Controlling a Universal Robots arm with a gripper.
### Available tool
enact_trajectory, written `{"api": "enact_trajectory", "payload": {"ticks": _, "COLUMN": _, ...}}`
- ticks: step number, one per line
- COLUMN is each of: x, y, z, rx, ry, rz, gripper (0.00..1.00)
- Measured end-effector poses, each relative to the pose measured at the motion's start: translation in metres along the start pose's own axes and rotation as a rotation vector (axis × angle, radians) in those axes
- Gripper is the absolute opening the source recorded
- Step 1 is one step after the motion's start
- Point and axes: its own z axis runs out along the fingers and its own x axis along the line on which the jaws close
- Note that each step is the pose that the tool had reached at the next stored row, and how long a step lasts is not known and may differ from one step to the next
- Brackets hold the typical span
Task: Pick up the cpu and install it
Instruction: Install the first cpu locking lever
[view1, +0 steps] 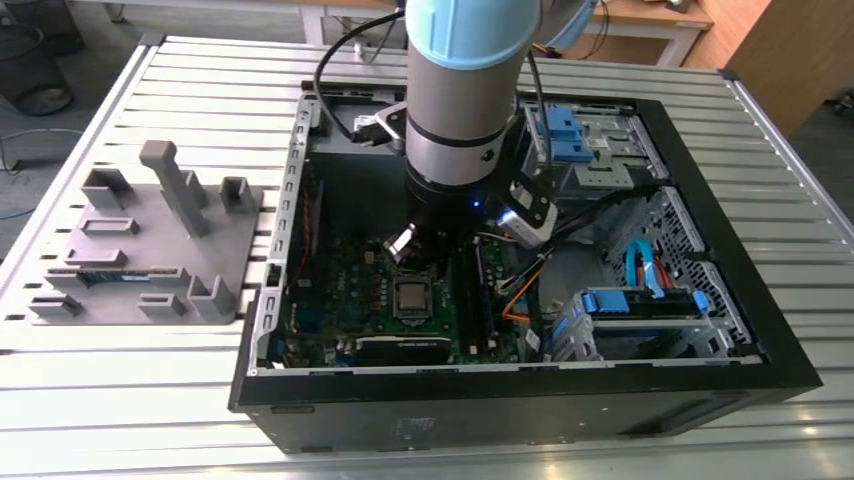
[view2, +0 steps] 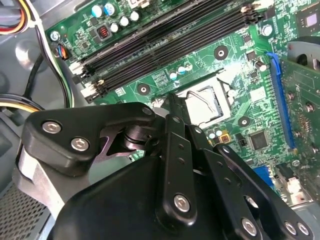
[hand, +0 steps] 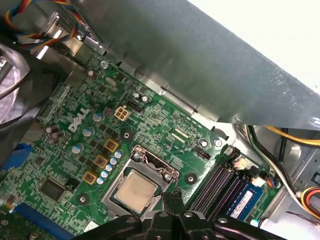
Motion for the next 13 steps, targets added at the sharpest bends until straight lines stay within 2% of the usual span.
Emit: {"api": "enact_trajectory", "payload": {"ticks": 13, "x": 0.0012, "y": -0.0014, "z": 0.0044, "rx": 0.003, "ry": 0.0016, "rz": 0.073, "gripper": 0.11}}
